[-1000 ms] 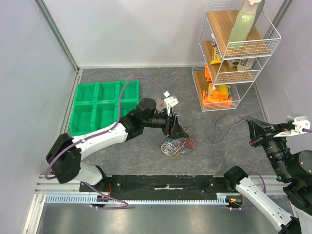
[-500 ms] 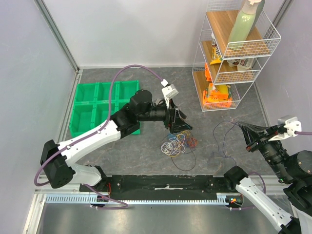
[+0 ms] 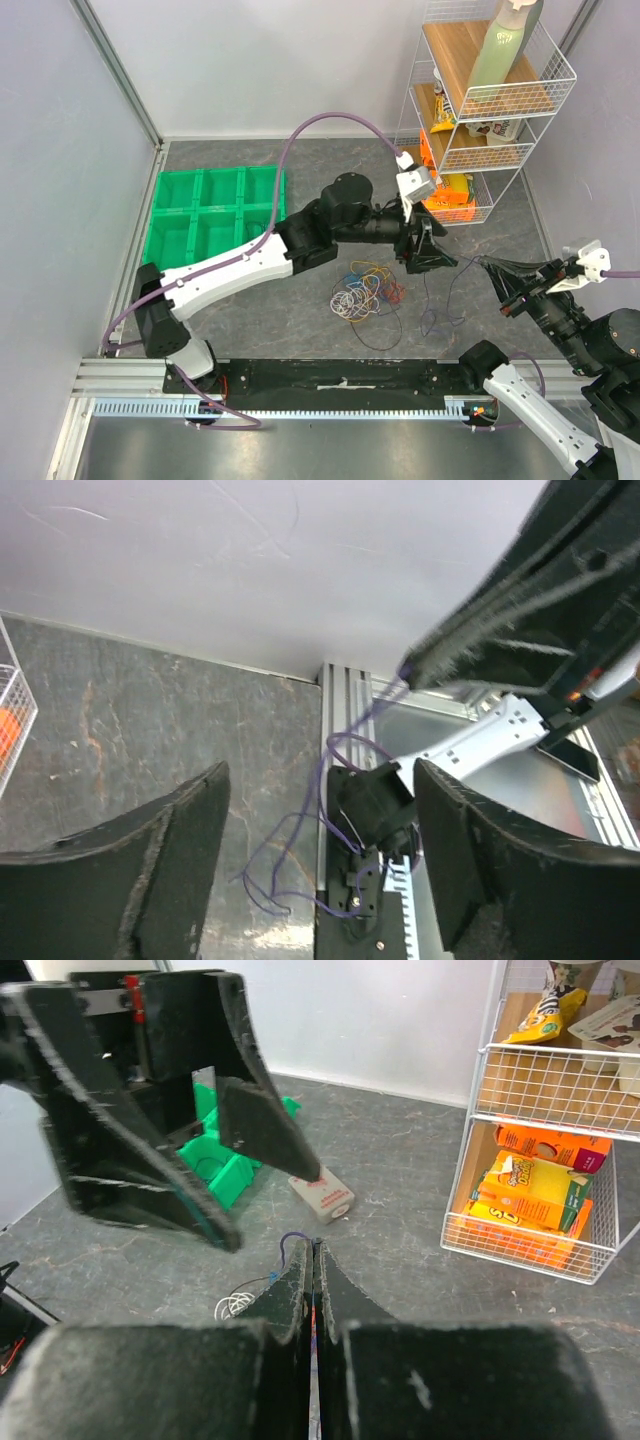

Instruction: Untangle the cables

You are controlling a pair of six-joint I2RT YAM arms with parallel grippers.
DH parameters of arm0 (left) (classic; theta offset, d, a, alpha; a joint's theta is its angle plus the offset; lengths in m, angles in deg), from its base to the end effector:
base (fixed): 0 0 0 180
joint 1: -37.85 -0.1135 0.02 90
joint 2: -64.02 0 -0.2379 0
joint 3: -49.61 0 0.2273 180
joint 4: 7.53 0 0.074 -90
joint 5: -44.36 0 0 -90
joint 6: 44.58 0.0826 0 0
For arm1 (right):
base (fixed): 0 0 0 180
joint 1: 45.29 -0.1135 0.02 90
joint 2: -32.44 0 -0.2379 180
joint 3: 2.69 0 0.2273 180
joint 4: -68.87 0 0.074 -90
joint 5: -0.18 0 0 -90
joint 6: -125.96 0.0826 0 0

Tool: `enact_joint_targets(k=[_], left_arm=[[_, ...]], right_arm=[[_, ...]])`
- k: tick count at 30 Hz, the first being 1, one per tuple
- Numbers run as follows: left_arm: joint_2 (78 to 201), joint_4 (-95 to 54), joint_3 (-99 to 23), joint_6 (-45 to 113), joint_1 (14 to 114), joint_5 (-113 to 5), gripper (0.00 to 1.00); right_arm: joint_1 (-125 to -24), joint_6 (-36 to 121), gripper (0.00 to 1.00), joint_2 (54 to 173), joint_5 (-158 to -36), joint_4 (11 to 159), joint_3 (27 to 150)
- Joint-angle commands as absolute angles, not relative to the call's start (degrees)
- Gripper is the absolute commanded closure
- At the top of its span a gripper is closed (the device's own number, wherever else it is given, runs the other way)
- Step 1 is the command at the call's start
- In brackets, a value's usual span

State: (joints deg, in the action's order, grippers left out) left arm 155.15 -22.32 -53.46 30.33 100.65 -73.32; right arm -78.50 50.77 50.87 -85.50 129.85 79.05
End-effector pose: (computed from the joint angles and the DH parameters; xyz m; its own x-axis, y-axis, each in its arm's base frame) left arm 0.1460 -0.3680 0.3911 -0.2822 0.0447 -0.9583 0.9593 0.0039 -0.2823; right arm 0.0474 0.0236 0.3981 -0.0906 0.2453 -0.9652 -0.4758 0.8407 0.2584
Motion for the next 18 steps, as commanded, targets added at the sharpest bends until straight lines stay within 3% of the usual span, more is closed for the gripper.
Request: enact_joint_targets(k=[1, 8, 11, 14, 17, 18], left_arm=[[160.43, -25.03, -58.68, 34.0, 102.62, -70.78, 0.23], [164.91, -25.47, -62.54, 36.54, 107.71, -64.9, 0.35], [165.88, -26.35, -62.9, 37.42, 108.86, -59.71, 0.62], [165.71, -27.14, -62.2, 37.25, 109.04, -57.69, 0.96], [163.17, -26.62, -59.57, 37.95, 108.95, -56.81, 0.98], [161.77, -26.18, -58.34, 38.13, 108.95, -56.54, 0.98]], right_arm=[[-78.51, 51.87, 1.0, 50.63, -88.15, 129.79, 79.41], [-78.51, 52.31, 1.0, 50.1, -88.68, 128.56, 77.13], [-78.51, 52.57, 1.0, 49.75, -88.68, 128.3, 76.77], [-78.51, 52.57, 1.0, 49.05, -88.24, 128.47, 76.68], [-78.51, 52.4, 0.96, 48.78, -86.93, 128.91, 76.77], [-78.51, 52.31, 0.83, 48.61, -85.7, 129.26, 76.86]])
